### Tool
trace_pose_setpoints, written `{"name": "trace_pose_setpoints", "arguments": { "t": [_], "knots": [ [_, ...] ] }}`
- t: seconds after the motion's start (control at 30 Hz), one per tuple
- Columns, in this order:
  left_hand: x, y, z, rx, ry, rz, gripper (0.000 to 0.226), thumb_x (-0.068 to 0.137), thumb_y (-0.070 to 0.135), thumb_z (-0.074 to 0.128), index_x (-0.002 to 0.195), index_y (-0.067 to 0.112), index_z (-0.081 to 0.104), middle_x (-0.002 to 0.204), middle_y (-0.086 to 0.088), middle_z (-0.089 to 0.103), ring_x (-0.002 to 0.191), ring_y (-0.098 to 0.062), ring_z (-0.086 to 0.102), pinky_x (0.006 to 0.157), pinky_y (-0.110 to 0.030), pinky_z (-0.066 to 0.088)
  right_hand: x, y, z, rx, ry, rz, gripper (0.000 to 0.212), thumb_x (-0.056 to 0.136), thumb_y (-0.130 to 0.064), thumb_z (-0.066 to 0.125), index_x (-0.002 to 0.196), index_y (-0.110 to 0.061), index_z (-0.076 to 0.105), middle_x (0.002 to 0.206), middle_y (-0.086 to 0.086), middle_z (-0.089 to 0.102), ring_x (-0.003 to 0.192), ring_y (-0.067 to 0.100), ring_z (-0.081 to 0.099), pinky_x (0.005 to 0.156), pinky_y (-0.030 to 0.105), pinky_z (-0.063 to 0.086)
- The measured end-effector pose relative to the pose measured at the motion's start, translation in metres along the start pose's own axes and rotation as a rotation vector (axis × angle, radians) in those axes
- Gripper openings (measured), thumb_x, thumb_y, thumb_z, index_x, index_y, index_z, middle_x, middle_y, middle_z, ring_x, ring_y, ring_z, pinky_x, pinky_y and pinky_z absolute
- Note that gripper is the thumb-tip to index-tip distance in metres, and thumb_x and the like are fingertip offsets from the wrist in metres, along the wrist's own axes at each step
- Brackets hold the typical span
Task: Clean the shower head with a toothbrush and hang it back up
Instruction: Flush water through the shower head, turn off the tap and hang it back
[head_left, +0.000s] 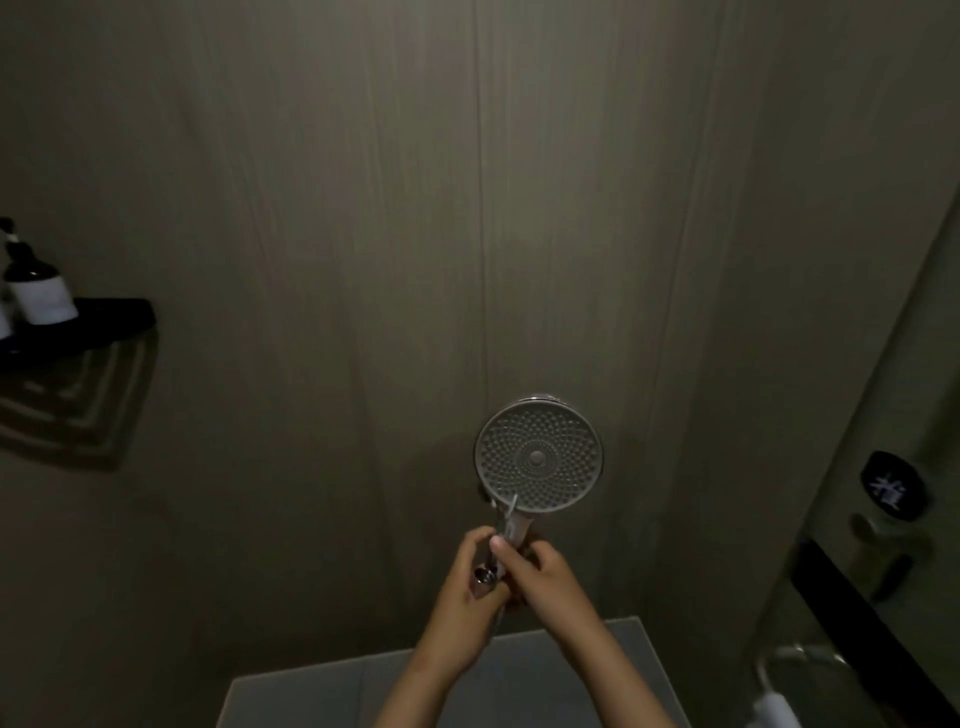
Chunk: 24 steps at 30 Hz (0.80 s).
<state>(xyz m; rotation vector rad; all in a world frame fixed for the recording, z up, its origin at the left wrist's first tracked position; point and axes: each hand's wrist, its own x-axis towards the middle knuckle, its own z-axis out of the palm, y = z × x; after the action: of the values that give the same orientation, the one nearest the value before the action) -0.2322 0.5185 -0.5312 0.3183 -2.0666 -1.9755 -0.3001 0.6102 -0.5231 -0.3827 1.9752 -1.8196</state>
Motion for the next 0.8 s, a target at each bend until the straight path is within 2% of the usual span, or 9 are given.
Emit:
{"name": "trace_pose_setpoints", "arguments": {
  "t": [0.07, 0.2, 0.33, 0.4, 0.53, 0.57, 0.63, 0.7, 0.8],
  "knots": [
    [-0.005, -0.003, 0.012, 0.035, -0.038, 0.001, 0.044, 0.084, -0.016, 0.054, 0.114, 0.015, 0.047, 0.101, 0.005, 0.064, 0.082, 0.008, 0.063, 0.071, -0.012, 0.048, -0.005, 0.005, -0.012, -0.012, -0.028, 0.036, 0.02, 0.087, -0.033, 0.064, 0.09, -0.014, 0.065, 0.079, 0.001, 0.069, 0.068, 0.006, 0.064, 0.059, 0.018, 0.047],
    [-0.013, -0.011, 0.029, 0.132, -0.079, 0.015, 0.042, 0.083, -0.01, 0.057, 0.115, 0.016, 0.049, 0.095, 0.0, 0.063, 0.074, -0.005, 0.058, 0.066, -0.026, 0.047, -0.018, 0.012, -0.03, -0.002, -0.03, 0.055, 0.016, 0.091, -0.027, 0.06, 0.084, -0.014, 0.066, 0.06, -0.007, 0.063, 0.047, -0.004, 0.057, 0.045, 0.013, 0.041],
    [-0.023, -0.016, 0.034, 0.246, -0.128, -0.016, 0.047, 0.086, -0.011, 0.053, 0.119, 0.02, 0.044, 0.104, -0.004, 0.059, 0.073, 0.002, 0.057, 0.067, -0.021, 0.05, -0.033, 0.024, -0.037, 0.015, -0.001, 0.061, 0.027, 0.094, -0.024, 0.056, 0.067, -0.017, 0.056, 0.035, -0.011, 0.051, 0.033, -0.005, 0.046, 0.036, 0.009, 0.032],
    [-0.027, -0.019, 0.034, 0.282, -0.152, -0.029, 0.046, 0.086, -0.007, 0.055, 0.117, 0.025, 0.042, 0.103, -0.003, 0.058, 0.072, 0.002, 0.056, 0.067, -0.022, 0.051, -0.039, 0.029, -0.037, 0.052, 0.005, 0.088, 0.03, 0.093, -0.023, 0.057, 0.064, -0.015, 0.055, 0.034, -0.009, 0.049, 0.031, -0.003, 0.044, 0.034, 0.01, 0.031],
    [-0.037, -0.029, 0.035, 0.269, -0.178, -0.065, 0.044, 0.087, 0.002, 0.06, 0.116, 0.028, 0.04, 0.102, -0.002, 0.061, 0.081, -0.015, 0.06, 0.074, -0.041, 0.054, -0.047, 0.041, -0.035, 0.132, 0.081, 0.15, 0.025, 0.09, -0.02, 0.061, 0.066, -0.015, 0.058, 0.038, -0.008, 0.052, 0.031, -0.003, 0.045, 0.033, 0.012, 0.031],
    [-0.041, -0.029, 0.034, 0.253, -0.181, -0.072, 0.042, 0.088, 0.005, 0.061, 0.118, 0.026, 0.042, 0.102, -0.003, 0.063, 0.082, -0.016, 0.062, 0.075, -0.038, 0.055, -0.048, 0.044, -0.034, 0.155, 0.104, 0.155, 0.025, 0.09, -0.021, 0.062, 0.066, -0.016, 0.058, 0.037, -0.009, 0.051, 0.031, -0.002, 0.044, 0.033, 0.013, 0.031],
    [-0.049, -0.031, 0.031, 0.225, -0.143, -0.098, 0.035, 0.09, 0.009, 0.06, 0.118, 0.024, 0.047, 0.096, -0.002, 0.065, 0.079, -0.009, 0.063, 0.07, -0.022, 0.052, -0.049, 0.049, -0.033, 0.216, 0.154, 0.188, 0.026, 0.088, -0.025, 0.065, 0.065, -0.016, 0.056, 0.038, -0.008, 0.046, 0.031, 0.001, 0.039, 0.033, 0.016, 0.028],
    [-0.062, -0.034, 0.026, 0.119, -0.032, -0.165, 0.028, 0.092, 0.014, 0.057, 0.118, 0.023, 0.051, 0.087, 0.0, 0.065, 0.071, -0.003, 0.061, 0.063, -0.015, 0.051, -0.048, 0.055, -0.033, 0.323, 0.19, 0.234, 0.021, 0.087, -0.025, 0.066, 0.074, -0.012, 0.055, 0.044, -0.005, 0.038, 0.031, 0.003, 0.031, 0.033, 0.016, 0.022],
    [-0.078, -0.047, 0.015, 0.043, 0.126, -0.267, 0.024, 0.094, 0.02, 0.054, 0.118, 0.02, 0.052, 0.08, -0.003, 0.068, 0.068, -0.01, 0.066, 0.068, -0.027, 0.052, -0.05, 0.064, -0.033, 0.466, 0.238, 0.251, 0.02, 0.088, -0.023, 0.064, 0.101, -0.011, 0.055, 0.042, -0.009, 0.03, 0.03, 0.002, 0.024, 0.032, 0.015, 0.018]
  ]
}}
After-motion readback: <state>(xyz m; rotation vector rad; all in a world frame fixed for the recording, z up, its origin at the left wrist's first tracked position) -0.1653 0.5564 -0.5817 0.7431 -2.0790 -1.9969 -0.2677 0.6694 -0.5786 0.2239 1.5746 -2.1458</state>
